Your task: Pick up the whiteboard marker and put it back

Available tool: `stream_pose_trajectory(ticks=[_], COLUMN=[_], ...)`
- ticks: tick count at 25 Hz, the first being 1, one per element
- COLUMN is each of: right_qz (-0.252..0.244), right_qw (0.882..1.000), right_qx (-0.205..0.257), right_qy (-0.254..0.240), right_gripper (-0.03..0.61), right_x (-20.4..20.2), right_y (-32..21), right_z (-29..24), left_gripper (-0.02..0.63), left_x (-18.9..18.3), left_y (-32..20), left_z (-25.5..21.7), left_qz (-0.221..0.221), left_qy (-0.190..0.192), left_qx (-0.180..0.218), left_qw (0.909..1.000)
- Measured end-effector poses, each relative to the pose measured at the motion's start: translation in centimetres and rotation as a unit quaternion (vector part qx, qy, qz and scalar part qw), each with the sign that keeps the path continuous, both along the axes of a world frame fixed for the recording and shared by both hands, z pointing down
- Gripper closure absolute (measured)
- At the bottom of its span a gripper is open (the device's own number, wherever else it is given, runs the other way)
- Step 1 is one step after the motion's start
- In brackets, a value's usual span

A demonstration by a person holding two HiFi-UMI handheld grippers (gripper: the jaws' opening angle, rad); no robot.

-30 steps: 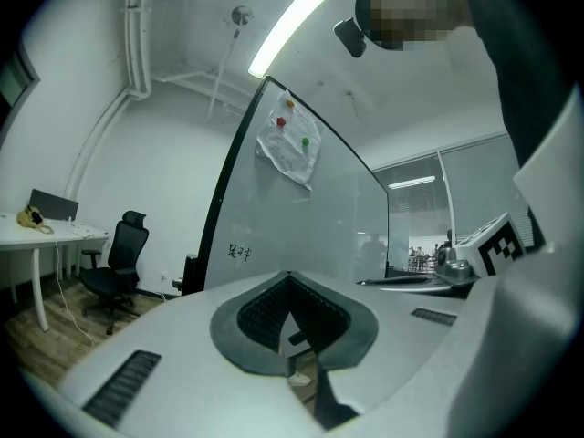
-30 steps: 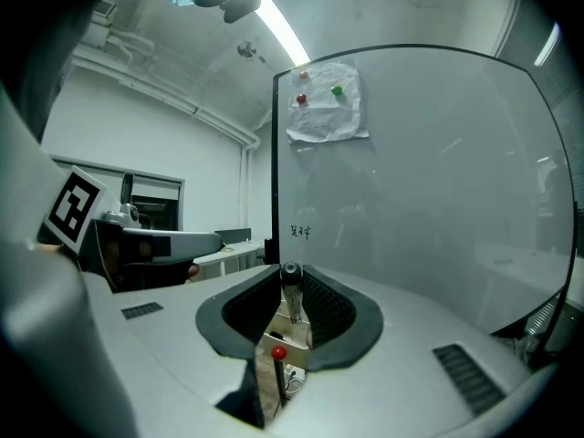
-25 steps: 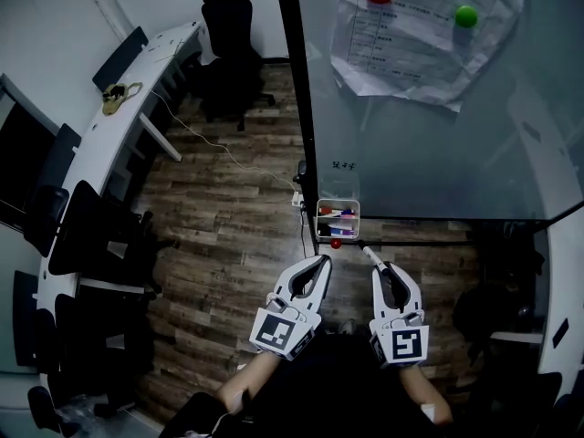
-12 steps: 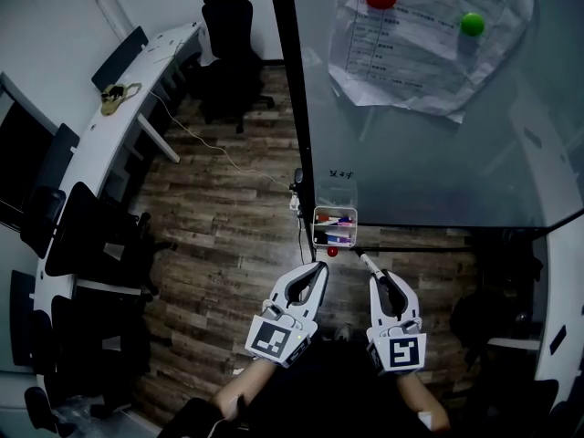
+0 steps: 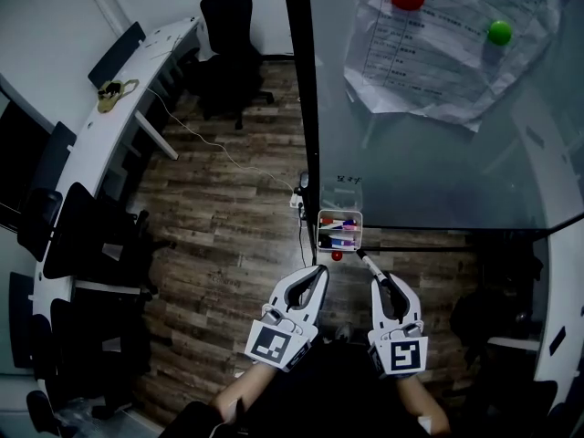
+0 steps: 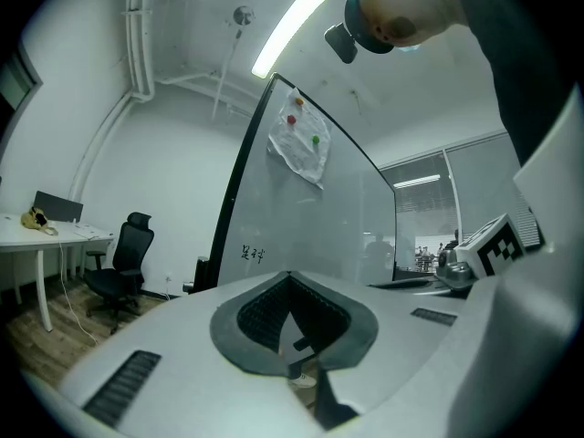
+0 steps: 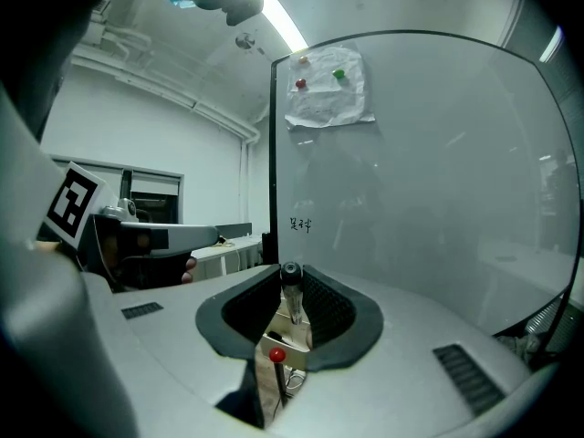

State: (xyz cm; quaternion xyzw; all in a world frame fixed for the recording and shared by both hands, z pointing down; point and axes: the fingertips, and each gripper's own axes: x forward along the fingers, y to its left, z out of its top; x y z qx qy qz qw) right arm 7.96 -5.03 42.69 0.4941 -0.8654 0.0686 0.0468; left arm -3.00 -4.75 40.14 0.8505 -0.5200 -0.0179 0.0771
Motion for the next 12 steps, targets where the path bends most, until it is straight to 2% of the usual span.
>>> stream_pose_trajectory(ticks=[5, 8, 12], right_qz=[0.015, 0.025, 0.034], right_qw=[1.0, 0.999, 0.999], right_qx=[-0.005, -0.03, -0.019], right_qy=[0.009, 0.038, 0.037], right_gripper=[0.494, 0.494, 0.494], right_x=[-0.4, -0.5, -1.3], right_y=[-0.2, -0.1, 0.0], right_z=[0.3, 0.9, 0.8], left_gripper=[0.607, 0.607, 0.607], left_x=[-0.7, -1.1, -1.7], left_y=[-0.2, 0.0, 0.1], left_z=[-0.4, -0.1, 0.0], left_qz=[0.01, 0.021, 0.035], left_qy=[0.012, 0.022, 0.041], left_qx=[0.013, 0.008, 0.008], left_qw=[0.9998, 0.9995, 0.9985])
